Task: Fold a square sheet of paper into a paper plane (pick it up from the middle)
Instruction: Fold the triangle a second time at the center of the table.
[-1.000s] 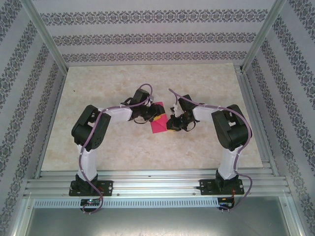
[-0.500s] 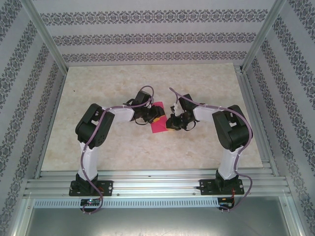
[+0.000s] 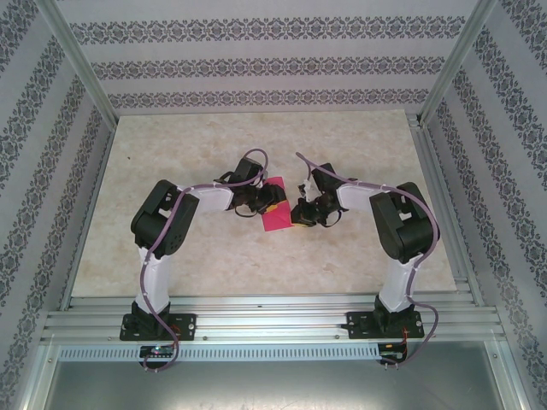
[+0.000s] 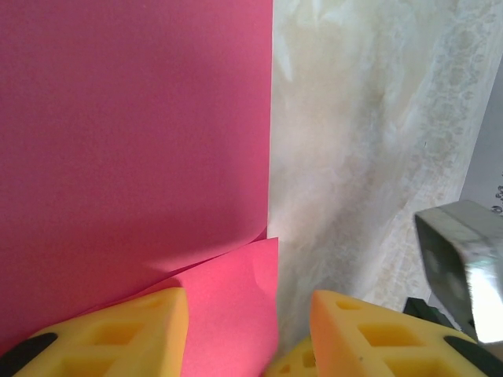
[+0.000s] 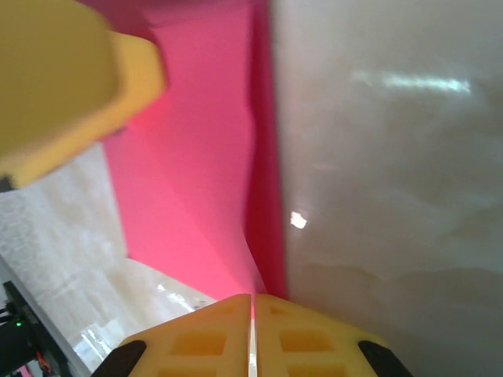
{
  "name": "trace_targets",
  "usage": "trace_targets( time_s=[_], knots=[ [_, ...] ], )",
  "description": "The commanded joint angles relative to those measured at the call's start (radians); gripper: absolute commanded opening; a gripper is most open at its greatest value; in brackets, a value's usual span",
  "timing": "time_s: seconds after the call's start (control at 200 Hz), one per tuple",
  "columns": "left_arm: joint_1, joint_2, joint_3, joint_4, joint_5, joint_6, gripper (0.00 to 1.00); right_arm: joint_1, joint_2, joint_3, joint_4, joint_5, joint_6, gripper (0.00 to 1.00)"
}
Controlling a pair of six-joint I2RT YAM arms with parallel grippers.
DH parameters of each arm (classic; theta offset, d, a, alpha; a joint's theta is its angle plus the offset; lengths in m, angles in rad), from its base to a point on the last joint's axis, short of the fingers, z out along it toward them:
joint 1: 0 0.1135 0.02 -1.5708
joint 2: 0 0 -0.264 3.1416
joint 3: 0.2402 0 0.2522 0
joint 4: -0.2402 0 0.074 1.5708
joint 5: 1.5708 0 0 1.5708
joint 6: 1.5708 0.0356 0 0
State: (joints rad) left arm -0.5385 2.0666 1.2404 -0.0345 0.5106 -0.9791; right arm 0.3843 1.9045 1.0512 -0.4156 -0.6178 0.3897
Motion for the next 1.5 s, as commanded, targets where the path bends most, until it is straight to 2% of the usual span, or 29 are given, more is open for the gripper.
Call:
trace_targets(
  time_s=[0.0, 0.145, 0.355, 0.614, 0.719, 0.889, 1.149, 1.294, 1.499],
  knots=[
    [-0.006, -0.008, 0.01, -0.065, -0.035, 0.033, 0.47, 0.009, 0.018, 0.033, -0.067, 0.084, -0.04, 0.1],
    [-0.006, -0.008, 0.008, -0.057, -0.03, 0.031, 0.47, 0.003, -0.036, 0.036, -0.049, 0.049, -0.028, 0.13],
    [-0.006, -0.018, 0.017, -0.057, -0.025, 0.035, 0.47, -0.016, -0.052, 0.099, -0.037, 0.087, 0.003, 0.25],
    [-0.006, -0.046, 0.029, -0.011, -0.002, 0.008, 0.52, -0.014, 0.02, 0.144, -0.041, 0.098, 0.011, 0.27],
    [-0.007, -0.052, 0.041, -0.001, 0.012, 0.005, 0.56, -0.011, 0.044, 0.155, -0.031, 0.066, 0.02, 0.28],
    [0.0, -0.095, 0.016, -0.004, -0.017, 0.014, 0.6, -0.001, 0.089, 0.185, -0.043, 0.048, 0.005, 0.3],
    [0.018, -0.14, -0.009, 0.012, 0.001, 0.016, 0.62, 0.023, 0.139, 0.198, -0.009, 0.026, 0.014, 0.31],
    [0.04, -0.162, -0.048, -0.051, -0.08, 0.002, 0.58, 0.035, 0.162, 0.207, -0.007, 0.044, 0.021, 0.31],
    [0.049, -0.134, -0.065, -0.035, -0.051, -0.008, 0.45, 0.061, 0.161, 0.208, 0.024, 0.05, 0.032, 0.3]
  ],
)
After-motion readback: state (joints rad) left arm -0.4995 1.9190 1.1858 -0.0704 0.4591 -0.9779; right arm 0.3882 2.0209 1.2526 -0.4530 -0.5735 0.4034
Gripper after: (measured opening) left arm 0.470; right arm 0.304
